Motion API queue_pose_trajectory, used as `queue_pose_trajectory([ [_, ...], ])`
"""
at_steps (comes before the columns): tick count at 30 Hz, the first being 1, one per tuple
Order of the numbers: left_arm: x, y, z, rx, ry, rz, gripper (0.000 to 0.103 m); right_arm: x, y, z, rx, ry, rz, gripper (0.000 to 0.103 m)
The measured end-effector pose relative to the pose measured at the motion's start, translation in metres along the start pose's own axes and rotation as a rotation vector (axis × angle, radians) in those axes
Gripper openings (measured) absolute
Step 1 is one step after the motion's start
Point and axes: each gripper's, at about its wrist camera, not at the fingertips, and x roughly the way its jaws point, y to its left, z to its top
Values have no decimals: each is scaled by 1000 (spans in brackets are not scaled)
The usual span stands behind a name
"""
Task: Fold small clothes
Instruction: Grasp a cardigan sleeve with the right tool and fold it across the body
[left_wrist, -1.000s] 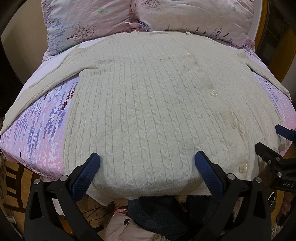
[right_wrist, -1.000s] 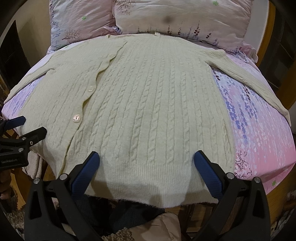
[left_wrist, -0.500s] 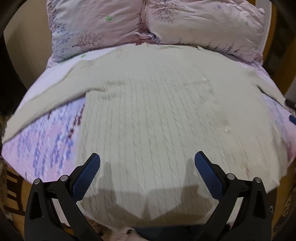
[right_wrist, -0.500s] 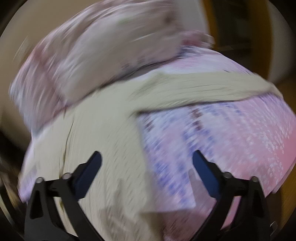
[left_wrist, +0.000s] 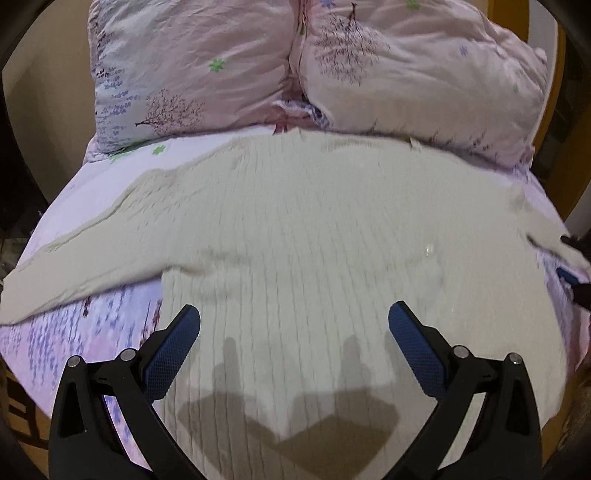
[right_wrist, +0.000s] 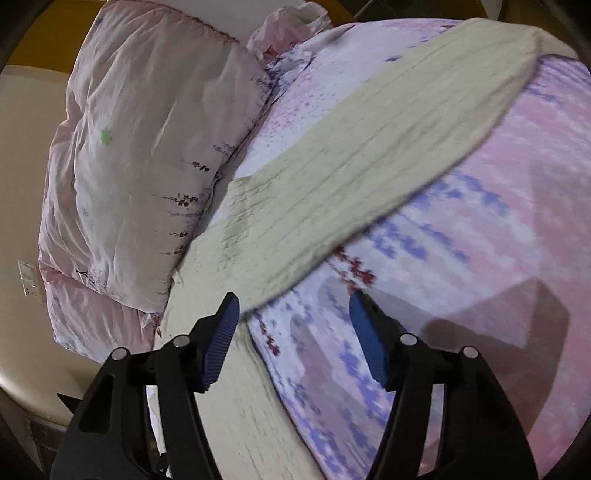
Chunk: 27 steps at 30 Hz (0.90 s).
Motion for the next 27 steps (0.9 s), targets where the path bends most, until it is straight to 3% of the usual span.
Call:
queue_pose_trajectory([
  [3,6,0,12,-12,-20,-40,102,16,11,8,1,0,10,59],
  [5,10,0,17,-28,-26,-97,102,18,8,18,20,-23,12,51],
  [8,18,2,22,-52,-10,-151,102,13,-6,36,75,-99,-32,28],
  [17,28,12,29,-92,-40,-260,102,-10,-25,50,127,-228,-138,26],
  [19,29,14,31,-102,-46,-283,102,-14,-28,52,118,-252,-170,22],
  [22,30,21,33,-126,-47,-301,102,-10,-23,55,74,-269,-261,8],
  [27,31,35,38,-189,-61,-364,102,-17,37,53,-168,-364,-355,5],
])
